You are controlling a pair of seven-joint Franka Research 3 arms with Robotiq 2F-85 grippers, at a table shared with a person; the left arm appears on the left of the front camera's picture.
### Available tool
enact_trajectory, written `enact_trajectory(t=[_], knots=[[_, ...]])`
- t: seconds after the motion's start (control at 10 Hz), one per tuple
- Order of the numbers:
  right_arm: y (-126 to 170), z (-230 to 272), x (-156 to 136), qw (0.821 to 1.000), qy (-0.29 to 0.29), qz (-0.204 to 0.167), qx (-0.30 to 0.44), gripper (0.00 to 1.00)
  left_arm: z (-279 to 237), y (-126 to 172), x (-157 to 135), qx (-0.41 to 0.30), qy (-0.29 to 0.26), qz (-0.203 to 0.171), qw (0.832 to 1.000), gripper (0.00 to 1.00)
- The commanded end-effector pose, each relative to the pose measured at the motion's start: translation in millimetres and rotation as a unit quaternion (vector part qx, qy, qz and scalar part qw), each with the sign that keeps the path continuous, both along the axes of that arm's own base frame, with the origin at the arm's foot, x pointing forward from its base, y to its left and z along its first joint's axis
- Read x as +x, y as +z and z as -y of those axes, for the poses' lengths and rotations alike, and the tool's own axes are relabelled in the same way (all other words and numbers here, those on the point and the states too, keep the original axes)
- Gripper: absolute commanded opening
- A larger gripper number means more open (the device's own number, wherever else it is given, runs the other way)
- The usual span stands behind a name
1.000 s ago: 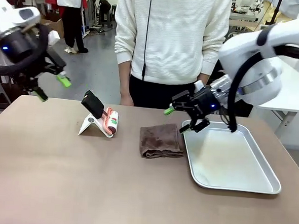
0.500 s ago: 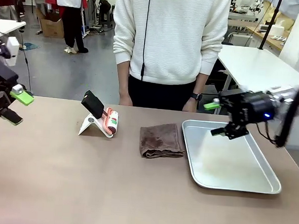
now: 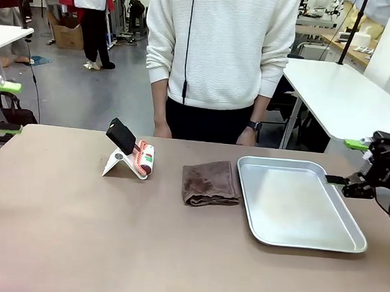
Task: Clean the surface of the table.
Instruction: Return the Lint Roller and towel to their original positions.
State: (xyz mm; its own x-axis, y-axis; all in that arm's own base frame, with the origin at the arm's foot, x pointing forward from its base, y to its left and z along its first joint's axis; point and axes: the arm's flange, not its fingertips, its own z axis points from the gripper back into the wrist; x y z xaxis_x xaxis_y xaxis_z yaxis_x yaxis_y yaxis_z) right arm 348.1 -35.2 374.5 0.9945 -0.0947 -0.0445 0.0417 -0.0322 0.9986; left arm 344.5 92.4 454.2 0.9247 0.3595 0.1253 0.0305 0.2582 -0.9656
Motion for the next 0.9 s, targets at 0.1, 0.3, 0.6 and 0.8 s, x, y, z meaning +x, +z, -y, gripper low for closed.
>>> enact_trajectory(t=[0.1, 0.3, 0.6, 0.8], knots=[[0, 0, 0, 1.000, 0.000, 0.000, 0.000, 1.00, 38, -26, 17, 0.014, 0.021, -0.076, 0.997, 1.00], [0, 0, 0, 1.000, 0.000, 0.000, 0.000, 1.00, 1, -11, 12, 0.000, 0.030, -0.016, 0.999, 1.00], [0, 0, 0, 1.000, 0.000, 0.000, 0.000, 1.00, 1, -11, 12, 0.000, 0.030, -0.016, 0.999, 1.00], [0, 0, 0, 1.000, 0.000, 0.000, 0.000, 1.00, 1, -11, 12, 0.000, 0.030, -0.016, 0.999, 1.00]])
